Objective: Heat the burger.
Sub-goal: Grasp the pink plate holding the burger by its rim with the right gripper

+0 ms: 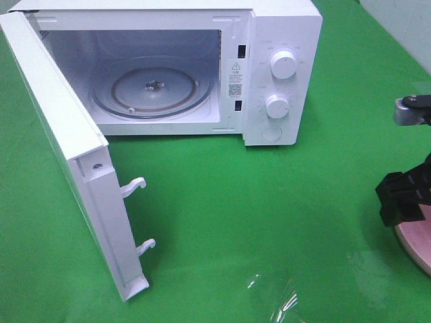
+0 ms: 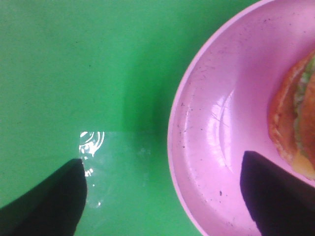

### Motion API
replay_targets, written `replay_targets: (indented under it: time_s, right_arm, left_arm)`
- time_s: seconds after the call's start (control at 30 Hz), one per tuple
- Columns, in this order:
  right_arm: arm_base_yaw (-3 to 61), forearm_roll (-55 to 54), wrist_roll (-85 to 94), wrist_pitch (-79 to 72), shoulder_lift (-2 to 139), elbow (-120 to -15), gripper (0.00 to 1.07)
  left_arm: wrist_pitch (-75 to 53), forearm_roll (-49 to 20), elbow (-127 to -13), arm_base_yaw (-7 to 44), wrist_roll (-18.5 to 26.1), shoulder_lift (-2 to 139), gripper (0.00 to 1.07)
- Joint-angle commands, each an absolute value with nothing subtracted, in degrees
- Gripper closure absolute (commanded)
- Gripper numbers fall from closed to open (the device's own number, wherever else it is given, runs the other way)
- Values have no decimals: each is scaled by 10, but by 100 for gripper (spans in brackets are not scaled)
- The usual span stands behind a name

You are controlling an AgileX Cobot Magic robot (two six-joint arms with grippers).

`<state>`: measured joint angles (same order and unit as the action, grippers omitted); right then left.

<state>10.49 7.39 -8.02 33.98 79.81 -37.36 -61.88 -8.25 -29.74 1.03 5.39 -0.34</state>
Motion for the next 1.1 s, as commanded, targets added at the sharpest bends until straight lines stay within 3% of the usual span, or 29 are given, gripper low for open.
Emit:
replay_targets:
  time_s: [0.03, 0.77, 0.93, 1.0, 1.03, 1.07, 1.1]
  right_arm:
    - [101, 77, -80, 306, 842, -374, 27]
    - [101, 164, -170, 234, 995, -374, 30]
    - [101, 168, -183, 235, 995, -374, 43]
    - [101, 179, -183, 241, 995, -374, 58]
    - [101, 179, -183, 241, 995, -374, 58]
    - [101, 190, -183, 241, 995, -374, 70]
    - [101, 190, -183, 241, 995, -374, 70]
  left_arm:
    - [-613, -88, -296, 11, 49, -12, 8]
    - [-613, -88, -296, 11, 49, -12, 8]
    - [-613, -88, -296, 11, 49, -12, 8]
    - [-613, -88, -296, 11, 49, -12, 8]
    - [-613, -88, -296, 11, 49, -12, 8]
    - [-613, -88, -296, 11, 49, -12, 8]
    - [-613, -88, -296, 11, 49, -12, 8]
